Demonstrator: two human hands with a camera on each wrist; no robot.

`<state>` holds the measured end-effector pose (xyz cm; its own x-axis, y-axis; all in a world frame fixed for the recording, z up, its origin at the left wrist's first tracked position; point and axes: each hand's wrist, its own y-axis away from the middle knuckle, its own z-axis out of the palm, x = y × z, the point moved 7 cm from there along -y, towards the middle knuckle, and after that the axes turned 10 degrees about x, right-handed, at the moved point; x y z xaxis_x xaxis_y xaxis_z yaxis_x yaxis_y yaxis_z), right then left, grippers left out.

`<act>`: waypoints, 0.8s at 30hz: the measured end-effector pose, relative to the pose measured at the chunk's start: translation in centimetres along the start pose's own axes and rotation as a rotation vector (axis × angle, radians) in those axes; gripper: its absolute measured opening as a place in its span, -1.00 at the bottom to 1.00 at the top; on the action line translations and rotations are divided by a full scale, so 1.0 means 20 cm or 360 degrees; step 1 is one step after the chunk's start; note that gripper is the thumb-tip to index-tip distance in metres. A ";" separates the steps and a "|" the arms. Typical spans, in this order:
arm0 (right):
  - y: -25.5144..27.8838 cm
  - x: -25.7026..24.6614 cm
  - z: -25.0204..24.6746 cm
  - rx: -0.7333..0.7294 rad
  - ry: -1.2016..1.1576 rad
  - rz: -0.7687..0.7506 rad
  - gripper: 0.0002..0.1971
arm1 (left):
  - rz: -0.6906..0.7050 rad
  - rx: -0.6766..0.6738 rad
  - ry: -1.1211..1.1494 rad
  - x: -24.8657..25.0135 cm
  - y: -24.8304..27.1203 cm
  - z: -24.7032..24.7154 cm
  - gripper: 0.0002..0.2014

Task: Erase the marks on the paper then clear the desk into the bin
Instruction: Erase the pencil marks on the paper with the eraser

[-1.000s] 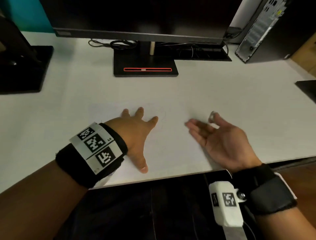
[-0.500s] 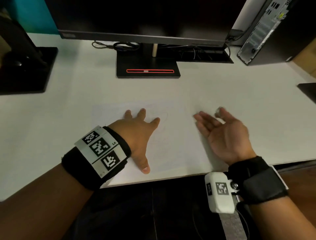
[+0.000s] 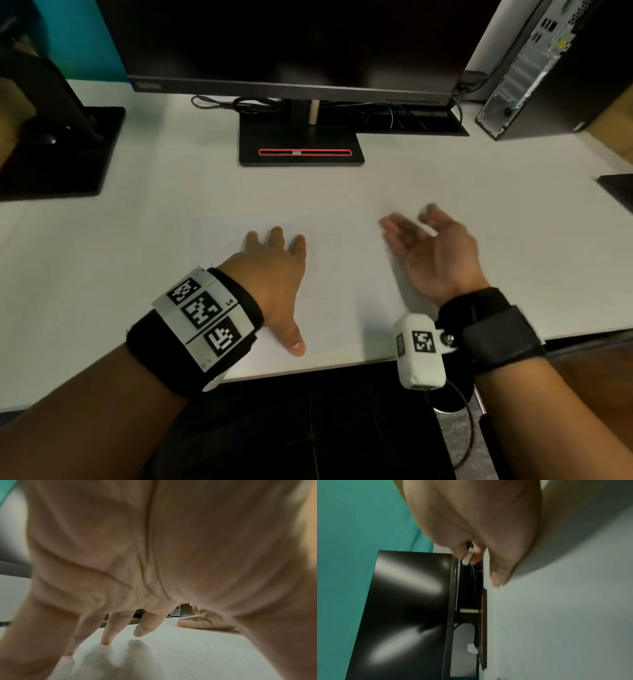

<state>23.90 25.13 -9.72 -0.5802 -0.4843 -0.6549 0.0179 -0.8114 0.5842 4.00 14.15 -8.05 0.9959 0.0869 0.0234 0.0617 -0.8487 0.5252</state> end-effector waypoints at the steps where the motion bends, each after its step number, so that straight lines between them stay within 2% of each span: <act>1: 0.01 -0.05 0.00 0.0011 -0.0018 -0.0101 -0.74 | -0.0001 0.0003 -0.0001 0.00 0.00 0.00 0.57; 2: 0.02 -0.08 0.01 -0.0028 -0.0024 -0.0161 -0.74 | 0.0000 0.0009 -0.0004 0.00 0.00 0.00 0.57; 4: 0.10 -0.01 0.09 -0.0241 0.0057 -0.0049 -0.72 | 0.0001 0.0018 -0.0004 0.00 0.00 -0.01 0.57; 7: 0.24 0.25 0.21 -0.0668 0.0608 0.0382 -0.80 | 0.0002 0.0043 -0.0008 -0.01 -0.01 -0.01 0.58; 8: 0.26 0.31 0.22 -0.0738 0.0800 0.0504 -0.82 | -0.0001 0.0044 -0.0006 -0.01 -0.01 0.00 0.59; 10: 0.22 0.35 0.21 -0.0725 0.0935 0.0621 -0.72 | -0.0012 0.0043 -0.0010 -0.02 -0.01 0.00 0.61; 11: 0.17 0.33 0.20 -0.0634 0.0823 0.0629 -0.67 | -0.0015 0.0043 -0.0012 -0.02 -0.01 0.00 0.61; 13: 0.03 0.21 0.19 -0.0396 0.0478 0.0471 -0.68 | -0.0015 0.0043 -0.0015 -0.02 -0.01 0.00 0.62; 15: -0.07 0.04 0.15 -0.0164 0.0231 0.0125 -0.74 | 0.0002 0.0047 -0.0042 -0.02 -0.02 0.00 0.62; 16: -0.09 -0.03 0.14 -0.0107 0.0161 -0.0018 -0.76 | 0.0015 0.0048 -0.0058 -0.02 -0.02 0.00 0.62; 18: -0.08 -0.09 0.14 -0.0134 0.0163 -0.0120 -0.78 | 0.0047 0.0030 -0.0067 -0.01 -0.01 0.00 0.58; 19: -0.05 -0.09 0.15 -0.0178 0.0266 -0.0114 -0.77 | 0.0061 0.0008 -0.0058 -0.01 0.00 -0.01 0.54; 21: 0.04 -0.05 0.16 -0.0281 0.0715 -0.0083 -0.76 | 0.0080 -0.0028 -0.0039 0.01 0.01 -0.01 0.44; 24: 0.20 0.04 0.14 -0.0628 0.1832 -0.0187 -0.74 | 0.0100 -0.0044 -0.0042 0.04 0.00 0.00 0.30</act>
<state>21.28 22.38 -6.52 0.4609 -0.2458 -0.8527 0.3760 -0.8163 0.4385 4.82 14.14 -7.99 0.9992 0.0199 0.0347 -0.0023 -0.8372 0.5469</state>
